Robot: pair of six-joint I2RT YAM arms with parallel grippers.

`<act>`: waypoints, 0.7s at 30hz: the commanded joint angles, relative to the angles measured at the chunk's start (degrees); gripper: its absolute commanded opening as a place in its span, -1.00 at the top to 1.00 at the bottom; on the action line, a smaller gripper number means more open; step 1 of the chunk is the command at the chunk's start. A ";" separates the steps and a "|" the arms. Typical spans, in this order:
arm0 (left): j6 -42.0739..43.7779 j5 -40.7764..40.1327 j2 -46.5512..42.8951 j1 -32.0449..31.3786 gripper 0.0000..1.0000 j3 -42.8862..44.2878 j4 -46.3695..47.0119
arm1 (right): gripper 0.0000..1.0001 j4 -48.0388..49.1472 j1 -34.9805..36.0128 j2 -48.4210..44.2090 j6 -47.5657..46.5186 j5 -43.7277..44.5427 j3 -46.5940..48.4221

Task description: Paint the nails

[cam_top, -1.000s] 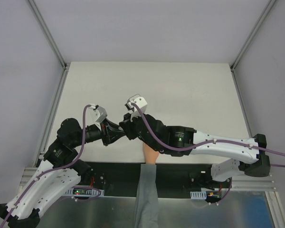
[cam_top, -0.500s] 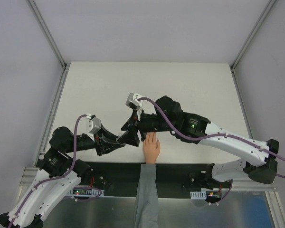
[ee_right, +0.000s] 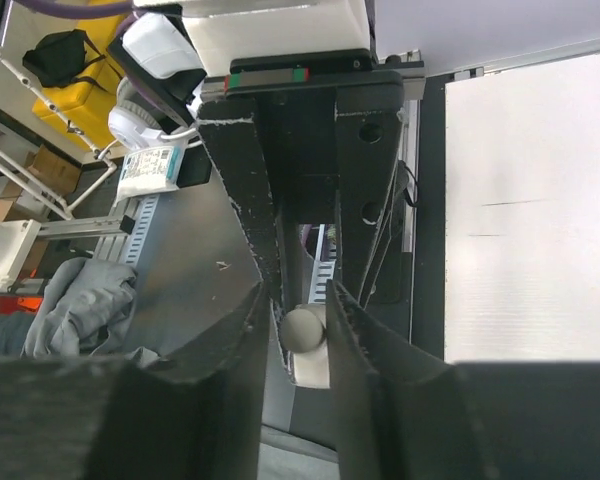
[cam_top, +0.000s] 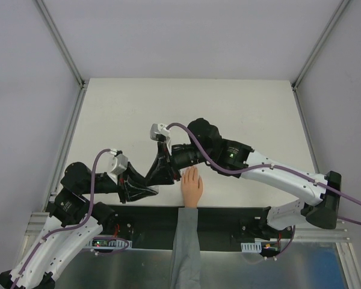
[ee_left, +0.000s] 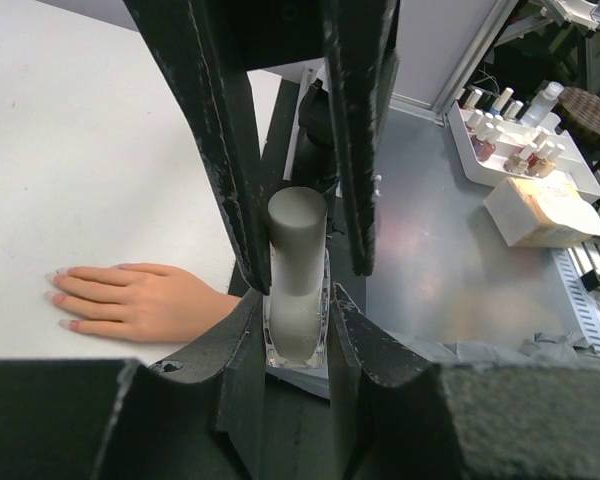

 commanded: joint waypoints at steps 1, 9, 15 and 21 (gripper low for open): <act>-0.56 0.22 0.41 0.35 1.00 1.65 3.46 | 0.53 4.07 0.12 0.03 0.73 -4.15 -0.24; 1.19 -20.50 -1.00 0.35 1.00 2.35 2.33 | 0.99 2.40 1.26 -1.90 1.07 4.44 -3.67; 5.06 -38.86 3.92 0.35 1.00 3.40 0.83 | 0.99 -11.38 13.37 -1.03 11.59 49.74 3.96; 5.25 -38.04 9.02 0.35 1.00 2.35 3.11 | 0.99 -13.95 21.39 3.28 18.04 79.78 8.55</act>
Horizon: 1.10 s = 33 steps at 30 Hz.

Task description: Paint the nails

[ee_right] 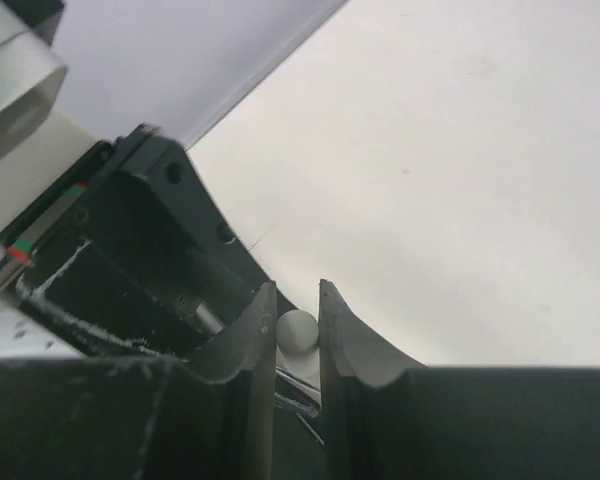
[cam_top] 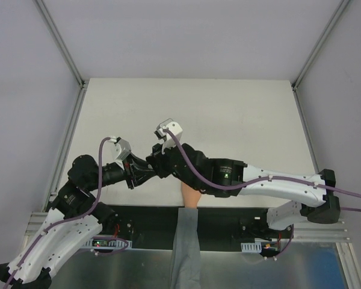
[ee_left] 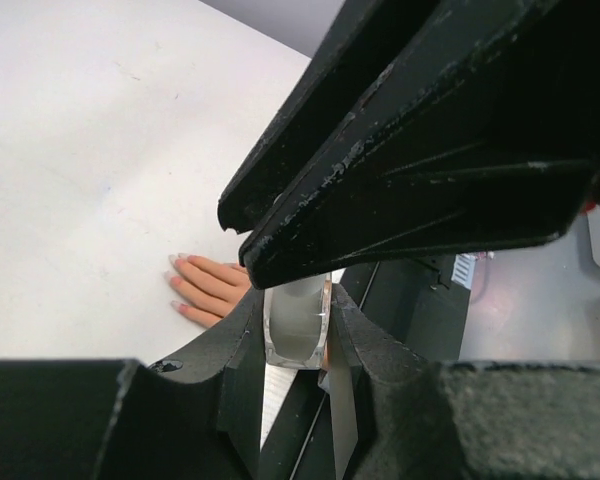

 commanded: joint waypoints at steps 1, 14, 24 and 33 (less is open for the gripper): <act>1.59 -14.40 3.65 1.66 1.00 -0.25 5.78 | 0.99 -6.22 5.96 1.40 7.64 14.74 3.11; -0.34 1.06 -2.33 1.66 0.61 -4.65 8.07 | 0.99 6.26 5.70 -4.83 -4.67 11.49 -4.80; -1.66 5.49 -6.80 1.66 -0.93 -3.78 4.82 | 0.99 11.96 -3.61 -13.43 -7.13 16.06 -16.48; -1.93 -0.32 -8.83 1.66 -0.95 -0.35 -0.02 | 0.99 32.44 -27.40 -20.04 -6.61 23.27 -45.66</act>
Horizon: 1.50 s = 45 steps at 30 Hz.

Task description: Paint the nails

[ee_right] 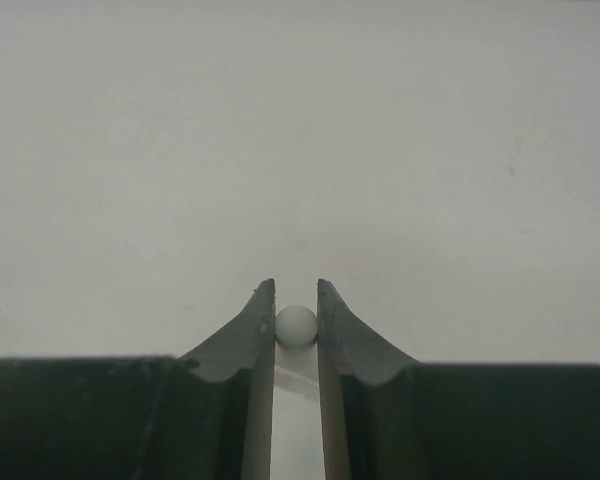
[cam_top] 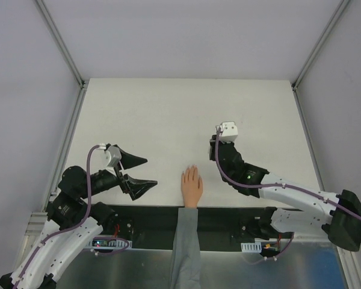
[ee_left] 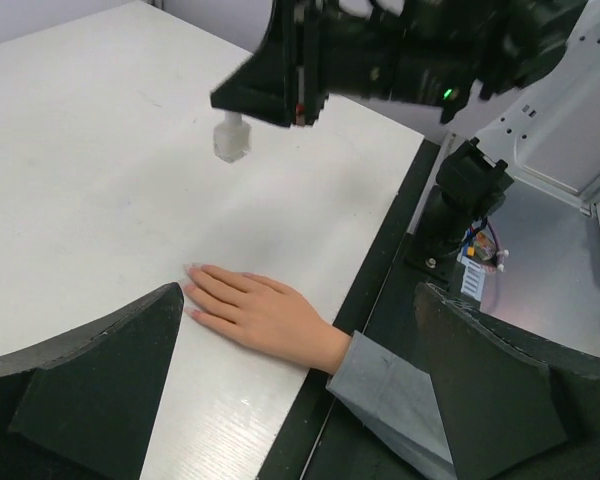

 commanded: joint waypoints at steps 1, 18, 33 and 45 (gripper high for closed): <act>-0.83 -2.70 -0.99 0.35 -0.96 2.83 -1.35 | 0.99 13.51 -10.03 -2.42 0.64 4.00 -10.72; -2.50 -3.15 -4.06 0.35 -0.95 0.45 -2.15 | 0.99 21.07 -29.39 11.71 12.25 3.37 -21.28; -2.68 -2.97 -5.29 0.35 -0.96 0.72 -3.11 | 0.29 16.17 -29.30 11.29 12.17 2.14 -19.62; -4.26 -9.99 -3.89 0.35 -0.95 1.68 -4.34 | -0.04 -23.64 -29.30 -11.70 9.62 -9.27 -4.42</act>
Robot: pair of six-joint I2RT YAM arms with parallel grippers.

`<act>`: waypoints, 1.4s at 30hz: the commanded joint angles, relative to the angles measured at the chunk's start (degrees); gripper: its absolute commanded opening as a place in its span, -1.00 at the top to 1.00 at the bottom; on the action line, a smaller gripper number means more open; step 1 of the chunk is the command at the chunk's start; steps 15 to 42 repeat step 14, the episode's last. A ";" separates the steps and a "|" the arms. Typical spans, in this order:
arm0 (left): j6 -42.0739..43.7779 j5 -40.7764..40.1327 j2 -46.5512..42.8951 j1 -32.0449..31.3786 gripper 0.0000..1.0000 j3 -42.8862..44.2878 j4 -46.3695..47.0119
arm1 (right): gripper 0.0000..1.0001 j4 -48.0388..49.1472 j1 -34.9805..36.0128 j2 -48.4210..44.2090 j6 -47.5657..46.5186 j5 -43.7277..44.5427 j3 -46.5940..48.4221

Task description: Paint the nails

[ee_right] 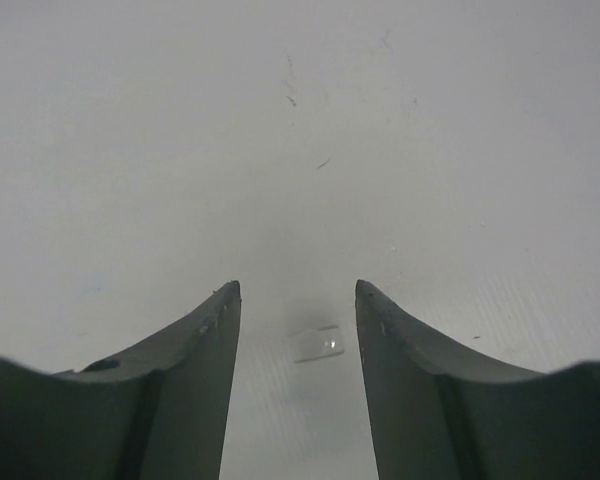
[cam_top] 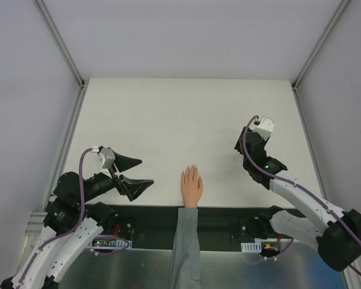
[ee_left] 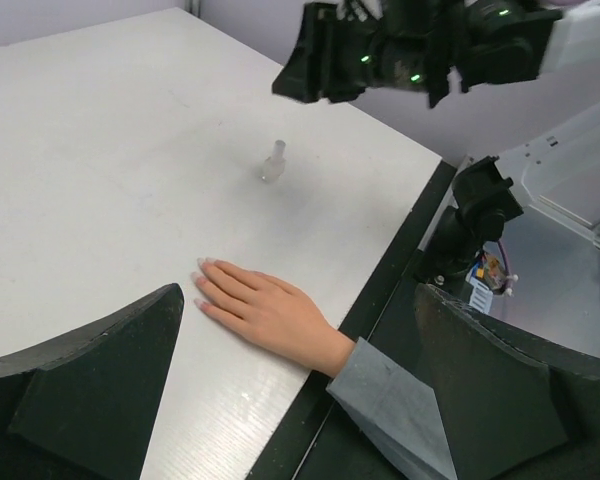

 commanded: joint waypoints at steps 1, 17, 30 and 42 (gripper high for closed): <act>-2.12 -5.47 1.25 0.35 -0.95 1.20 0.01 | -0.07 -18.14 -0.12 -10.69 -2.09 -11.08 7.11; -2.91 -10.93 6.35 0.44 -0.95 1.90 0.53 | -0.96 -35.56 -0.12 -32.93 -4.83 -28.01 14.58; -2.91 -10.93 6.35 0.44 -0.95 1.90 0.53 | -0.96 -35.56 -0.12 -32.93 -4.83 -28.01 14.58; -2.91 -10.93 6.35 0.44 -0.95 1.90 0.53 | -0.96 -35.56 -0.12 -32.93 -4.83 -28.01 14.58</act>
